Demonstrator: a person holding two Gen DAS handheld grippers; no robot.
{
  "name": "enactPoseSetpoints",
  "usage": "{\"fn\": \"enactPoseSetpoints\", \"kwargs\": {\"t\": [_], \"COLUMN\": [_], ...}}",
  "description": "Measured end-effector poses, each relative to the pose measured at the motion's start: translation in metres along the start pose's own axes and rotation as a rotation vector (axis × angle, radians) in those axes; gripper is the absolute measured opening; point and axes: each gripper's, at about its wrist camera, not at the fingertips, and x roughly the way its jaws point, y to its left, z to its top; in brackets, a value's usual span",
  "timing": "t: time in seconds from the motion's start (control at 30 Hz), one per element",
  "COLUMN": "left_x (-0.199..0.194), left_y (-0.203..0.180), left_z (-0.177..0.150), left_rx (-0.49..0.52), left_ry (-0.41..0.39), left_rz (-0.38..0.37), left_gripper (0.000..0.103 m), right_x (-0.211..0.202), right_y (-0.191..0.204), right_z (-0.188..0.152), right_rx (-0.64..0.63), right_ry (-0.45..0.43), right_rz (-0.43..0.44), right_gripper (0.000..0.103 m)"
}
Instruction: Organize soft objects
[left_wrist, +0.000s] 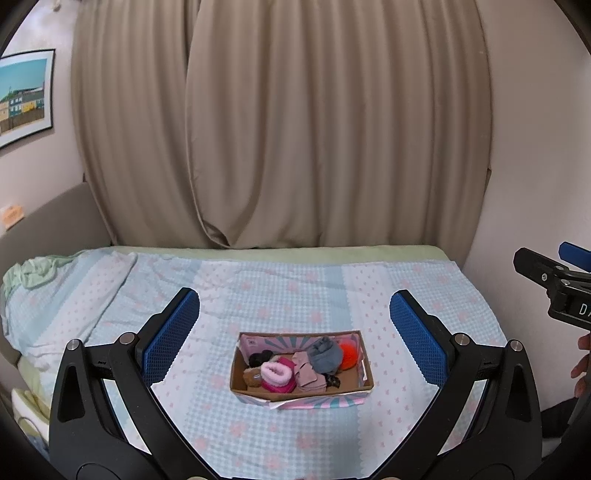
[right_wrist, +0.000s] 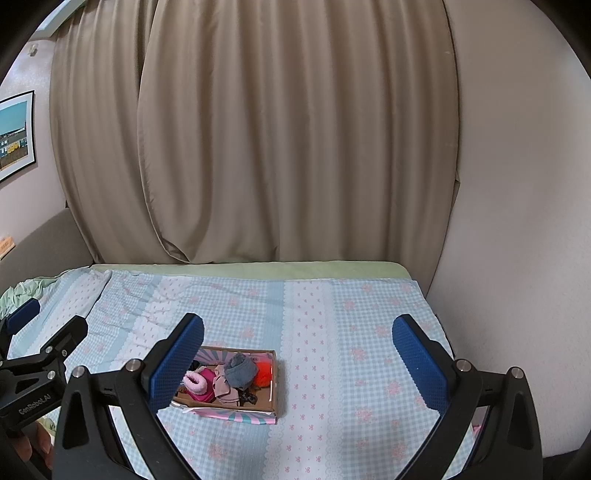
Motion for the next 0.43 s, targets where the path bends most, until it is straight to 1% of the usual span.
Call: {"fn": "enactPoseSetpoints", "kwargs": {"t": [0.23,0.43], "left_x": [-0.0009,-0.0027], "left_y": [-0.0022,-0.0017], "left_z": [0.0011,0.0022], "left_rx": [0.016,0.015], "left_ry": [-0.016,-0.031], "left_rz": [0.038,0.015], "left_gripper": [0.103,0.103], "right_x": [0.0017,0.0014], "right_y": [0.0005,0.0014], "right_z": [0.0010,0.0006], "right_rx": [-0.001,-0.001], "right_ry": [-0.002,-0.002], "right_rz": [0.001,0.001], "right_gripper": [0.102,0.102]}}
